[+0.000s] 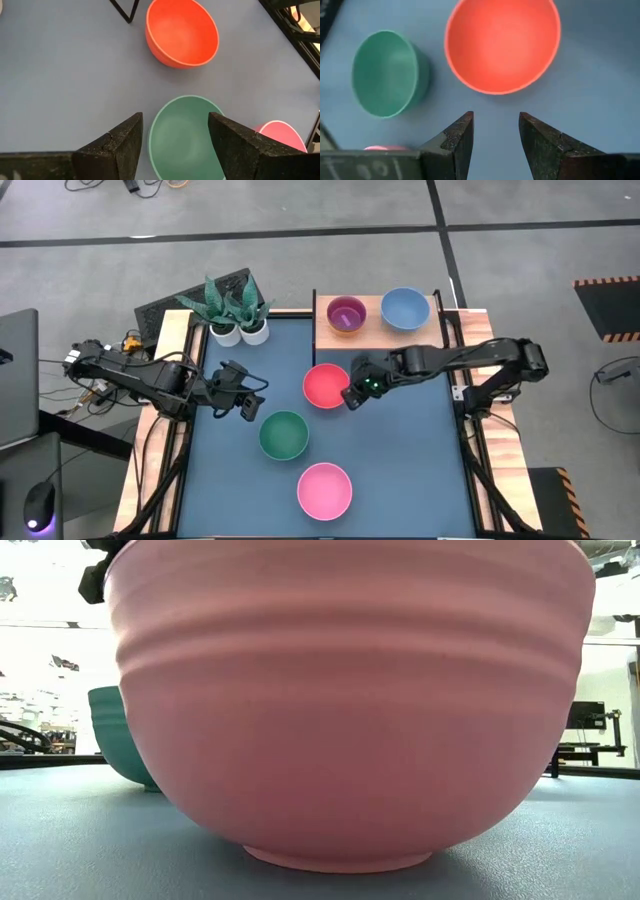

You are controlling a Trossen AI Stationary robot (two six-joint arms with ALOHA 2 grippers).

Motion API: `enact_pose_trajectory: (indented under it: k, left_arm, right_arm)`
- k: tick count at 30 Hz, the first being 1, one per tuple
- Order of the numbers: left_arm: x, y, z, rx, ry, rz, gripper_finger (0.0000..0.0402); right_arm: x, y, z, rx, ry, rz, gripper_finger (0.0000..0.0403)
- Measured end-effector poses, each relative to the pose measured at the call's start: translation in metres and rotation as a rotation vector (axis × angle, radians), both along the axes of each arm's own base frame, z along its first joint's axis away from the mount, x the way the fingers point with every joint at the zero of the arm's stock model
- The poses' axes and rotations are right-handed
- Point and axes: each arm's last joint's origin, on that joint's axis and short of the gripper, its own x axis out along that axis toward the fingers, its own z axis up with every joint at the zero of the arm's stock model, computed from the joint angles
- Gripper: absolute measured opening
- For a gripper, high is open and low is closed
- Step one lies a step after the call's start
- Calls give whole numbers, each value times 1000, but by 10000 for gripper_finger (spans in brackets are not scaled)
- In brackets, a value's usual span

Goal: Place and stack bowls onto a shelf
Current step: Put the blue bowl on the shelf, then stack the orange bowl on top of the blue bowl on the shelf

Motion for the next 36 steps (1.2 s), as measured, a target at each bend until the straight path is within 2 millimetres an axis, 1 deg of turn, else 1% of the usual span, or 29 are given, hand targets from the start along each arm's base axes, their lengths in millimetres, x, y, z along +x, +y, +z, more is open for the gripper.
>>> enact_pose_trajectory:
  k: [6, 10, 14, 17, 19, 23, 26, 30, 36]
  left_arm:
    - [0, 0, 0, 0, 0, 2, 209]
    - [0, 0, 0, 0, -1, 3, 209]
    - [0, 0, 0, 0, -1, 5, 209]
    - [0, 0, 0, 0, -1, 5, 209]
    - [0, 0, 0, 0, -1, 5, 209]
    - [0, 0, 0, 2, -1, 6, 209]
    - [0, 0, 0, 3, -2, 7, 209]
    - [0, 0, 0, 1, -2, 11, 209]
    - [0, 0, 0, 3, -1, 13, 209]
  right_arm:
    - [0, -4, -27, 32, -11, -66, 182]
    - [-2, -13, -44, 51, -9, -133, 182]
    - [-1, -26, -53, 55, -56, -180, 182]
    - [-1, -32, -61, 68, -78, -220, 182]
    - [-2, -32, -64, 65, -74, -235, 182]
    - [3, -30, -71, 41, -62, -247, 182]
    - [12, -27, -81, 43, -66, -257, 182]
    - [18, -22, -96, 40, -29, -253, 182]
    - [19, -26, -104, 18, 5, -268, 179]
